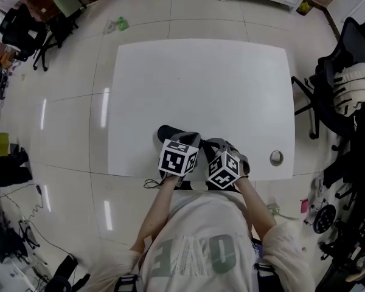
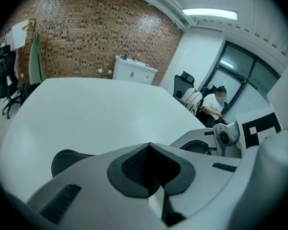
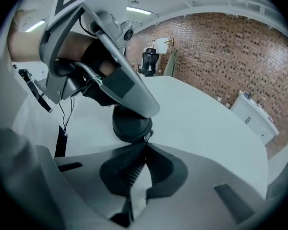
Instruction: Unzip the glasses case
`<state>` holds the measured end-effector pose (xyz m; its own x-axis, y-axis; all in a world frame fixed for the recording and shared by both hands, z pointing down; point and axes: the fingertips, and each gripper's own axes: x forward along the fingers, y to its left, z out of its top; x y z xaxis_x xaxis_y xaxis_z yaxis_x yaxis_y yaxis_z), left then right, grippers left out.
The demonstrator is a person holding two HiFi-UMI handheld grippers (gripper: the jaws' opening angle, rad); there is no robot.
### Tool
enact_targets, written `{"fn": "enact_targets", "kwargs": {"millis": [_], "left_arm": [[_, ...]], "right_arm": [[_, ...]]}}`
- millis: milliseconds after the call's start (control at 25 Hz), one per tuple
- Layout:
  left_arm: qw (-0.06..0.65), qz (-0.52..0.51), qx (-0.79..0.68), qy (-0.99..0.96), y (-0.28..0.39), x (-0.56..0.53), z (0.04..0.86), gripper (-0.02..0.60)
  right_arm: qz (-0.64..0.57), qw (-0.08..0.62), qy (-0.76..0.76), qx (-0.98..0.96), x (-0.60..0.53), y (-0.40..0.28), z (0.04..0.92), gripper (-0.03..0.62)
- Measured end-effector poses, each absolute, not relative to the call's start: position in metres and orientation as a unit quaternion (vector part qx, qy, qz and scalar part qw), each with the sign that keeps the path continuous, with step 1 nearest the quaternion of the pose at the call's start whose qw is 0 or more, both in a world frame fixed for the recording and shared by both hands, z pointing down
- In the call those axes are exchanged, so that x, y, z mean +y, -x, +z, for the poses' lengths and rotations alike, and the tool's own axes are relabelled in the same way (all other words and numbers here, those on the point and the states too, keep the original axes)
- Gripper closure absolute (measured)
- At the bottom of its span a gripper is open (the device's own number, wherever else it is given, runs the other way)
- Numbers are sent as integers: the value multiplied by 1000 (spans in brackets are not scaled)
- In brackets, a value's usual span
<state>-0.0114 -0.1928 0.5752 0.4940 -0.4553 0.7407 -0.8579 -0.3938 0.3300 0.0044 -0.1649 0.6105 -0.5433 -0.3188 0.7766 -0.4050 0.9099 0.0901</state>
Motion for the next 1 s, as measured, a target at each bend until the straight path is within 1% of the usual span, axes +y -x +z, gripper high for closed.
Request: {"fn": "enact_targets", "kwargs": {"millis": [320,440,520,720,1000], "left_arm": [[370,270,-415,-786,15,-197,573,578],[360,236,-444,-786,28,-202,564,578],[348,230,-460,-784,37,-205,559,578],[333,271,-442,-788,34,-206,567,578],[337,270,-425,-795,23,-207,574,578]], "right_arm": [[22,442,-176,-879,-184,4,608,594],[83,424,-259,-864,-196,-9,607,594],[121,412,-281,-858,-186,-11,606,594],[102,418,-203,-880,-137,16,611,594],[84,431,-212,-873,-161,6,620,594]]}}
